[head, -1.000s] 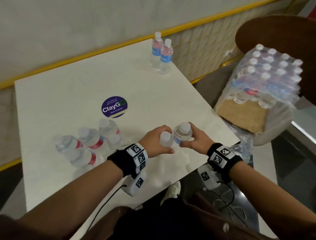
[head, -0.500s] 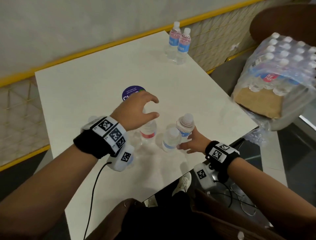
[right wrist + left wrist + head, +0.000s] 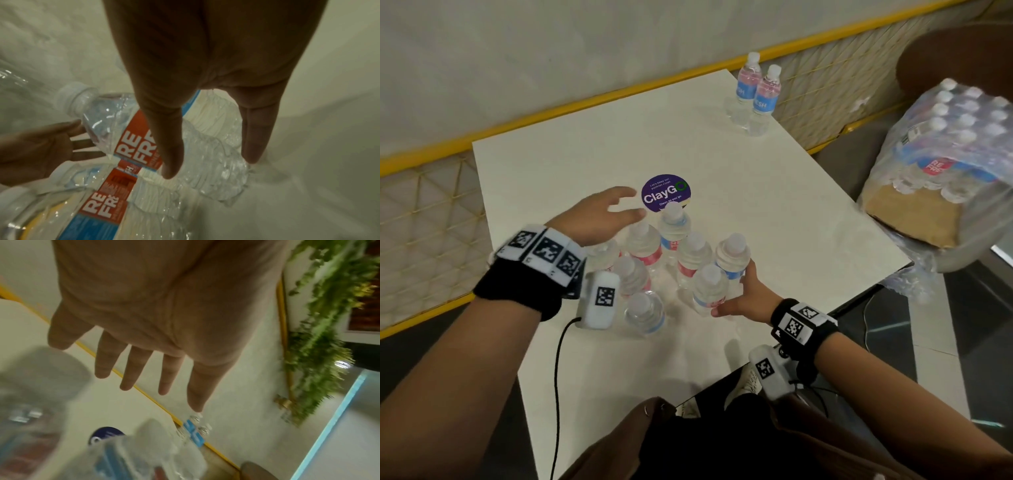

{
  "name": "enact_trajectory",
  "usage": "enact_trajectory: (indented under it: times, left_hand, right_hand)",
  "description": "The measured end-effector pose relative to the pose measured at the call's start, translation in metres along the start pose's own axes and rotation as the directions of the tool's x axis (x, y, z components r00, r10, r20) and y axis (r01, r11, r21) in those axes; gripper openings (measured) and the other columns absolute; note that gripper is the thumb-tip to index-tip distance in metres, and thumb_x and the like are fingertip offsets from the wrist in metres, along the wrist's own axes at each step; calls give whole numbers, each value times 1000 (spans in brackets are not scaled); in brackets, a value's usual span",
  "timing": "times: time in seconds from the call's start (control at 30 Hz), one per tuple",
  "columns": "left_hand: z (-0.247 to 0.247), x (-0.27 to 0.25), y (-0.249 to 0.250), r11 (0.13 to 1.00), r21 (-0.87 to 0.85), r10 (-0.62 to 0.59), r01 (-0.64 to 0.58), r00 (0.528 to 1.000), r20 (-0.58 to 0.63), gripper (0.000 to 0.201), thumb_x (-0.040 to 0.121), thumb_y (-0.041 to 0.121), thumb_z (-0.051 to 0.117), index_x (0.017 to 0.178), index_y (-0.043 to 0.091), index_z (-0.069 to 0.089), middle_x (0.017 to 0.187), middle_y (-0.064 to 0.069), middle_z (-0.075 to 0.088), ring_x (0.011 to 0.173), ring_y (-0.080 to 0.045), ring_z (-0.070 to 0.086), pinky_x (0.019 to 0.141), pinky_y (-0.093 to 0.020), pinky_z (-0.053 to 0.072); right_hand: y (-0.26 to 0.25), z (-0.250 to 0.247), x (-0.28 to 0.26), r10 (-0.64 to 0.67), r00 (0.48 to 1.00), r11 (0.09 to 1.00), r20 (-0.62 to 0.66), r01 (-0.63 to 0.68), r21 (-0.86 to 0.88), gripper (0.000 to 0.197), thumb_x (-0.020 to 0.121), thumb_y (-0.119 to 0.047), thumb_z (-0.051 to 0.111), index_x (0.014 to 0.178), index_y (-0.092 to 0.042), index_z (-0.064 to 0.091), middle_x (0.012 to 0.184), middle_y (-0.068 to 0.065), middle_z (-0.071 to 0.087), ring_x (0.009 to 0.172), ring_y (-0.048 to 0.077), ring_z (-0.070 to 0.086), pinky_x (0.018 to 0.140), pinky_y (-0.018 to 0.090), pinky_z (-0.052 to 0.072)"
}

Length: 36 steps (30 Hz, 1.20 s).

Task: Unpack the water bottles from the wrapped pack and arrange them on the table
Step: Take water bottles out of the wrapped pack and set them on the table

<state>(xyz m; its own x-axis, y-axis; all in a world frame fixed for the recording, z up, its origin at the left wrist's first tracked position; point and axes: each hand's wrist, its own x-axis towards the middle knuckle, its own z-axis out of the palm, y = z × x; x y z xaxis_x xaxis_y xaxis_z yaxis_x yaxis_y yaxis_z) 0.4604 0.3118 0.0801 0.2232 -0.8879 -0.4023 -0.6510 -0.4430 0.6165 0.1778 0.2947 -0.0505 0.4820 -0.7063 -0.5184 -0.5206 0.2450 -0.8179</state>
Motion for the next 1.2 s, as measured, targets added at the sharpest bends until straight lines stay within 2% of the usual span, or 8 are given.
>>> enact_trajectory:
  times: [0.13, 0.33, 0.43, 0.57, 0.7, 0.93, 1.1, 1.2]
  left_hand:
    - [-8, -6, -35, 949, -233, -213, 213, 977, 25, 52, 91, 53, 47, 139, 35, 38, 145, 2, 40, 133, -23, 38, 103, -42, 34]
    - [19, -13, -62, 617, -715, -270, 328, 942, 199, 39, 90, 60, 41, 116, 33, 51, 102, 6, 61, 97, -19, 58, 96, -47, 39]
    - [28, -14, -71, 527, -808, -226, 263, 960, 165, 43, 89, 64, 38, 111, 31, 54, 114, 3, 60, 106, -18, 56, 97, -44, 39]
    - [36, -15, -80, 469, -849, -239, 242, 961, 142, 63, 87, 67, 38, 136, 26, 47, 127, 2, 56, 116, -17, 52, 88, -40, 47]
    - [38, -13, -78, 503, -823, -221, 264, 960, 173, 53, 88, 67, 36, 124, 33, 53, 126, 3, 57, 117, -17, 52, 80, -37, 49]
    - [20, -9, -78, 688, -693, -198, 214, 975, 105, 36, 89, 54, 48, 124, 46, 51, 141, 5, 46, 132, -22, 41, 106, -46, 37]
    - [-7, -5, -54, 954, -297, -35, 49, 998, 52, 40, 95, 33, 50, 133, 41, 42, 144, 2, 42, 134, -18, 38, 109, -40, 31]
    - [-18, -3, -20, 990, -4, 138, -137, 990, 25, 49, 94, 32, 54, 140, 37, 36, 149, 7, 37, 140, -15, 31, 111, -31, 26]
  right_hand:
    - [-6, 10, 3, -20, 1000, 1000, 15, 20, -2, 126, 63, -10, 86, 146, -17, -9, 151, -2, 19, 132, 10, 27, 106, 26, 28]
    - [-14, 30, 9, -57, 998, 998, 29, 57, 10, 127, 64, -9, 86, 147, -16, -10, 151, -2, 20, 130, 8, 26, 105, 24, 27]
    - [-19, 41, 12, -74, 997, 997, 39, 73, 13, 126, 63, -9, 86, 147, -15, -8, 150, -1, 21, 128, 7, 27, 104, 22, 27]
    - [-25, 55, 15, -93, 995, 996, 36, 92, 19, 126, 62, -10, 87, 147, -13, -6, 151, 1, 22, 133, 11, 28, 105, 23, 26]
    - [-33, 70, 20, -113, 993, 994, 41, 112, 17, 126, 60, -11, 88, 147, -14, -3, 148, 1, 25, 134, 16, 30, 108, 28, 28]
    - [-34, 76, 19, -132, 987, 990, 94, 126, 60, 121, 64, -5, 84, 146, -16, -3, 144, -1, 30, 126, 11, 36, 109, 35, 33]
    - [-39, 79, 19, -156, 984, 987, 82, 152, 52, 118, 65, -9, 85, 147, -17, 1, 142, -6, 29, 125, 6, 33, 105, 26, 30]
    - [-40, 76, 21, -144, 985, 989, 90, 142, 35, 118, 65, -7, 84, 147, -17, -1, 147, 0, 30, 128, 13, 37, 108, 34, 34]
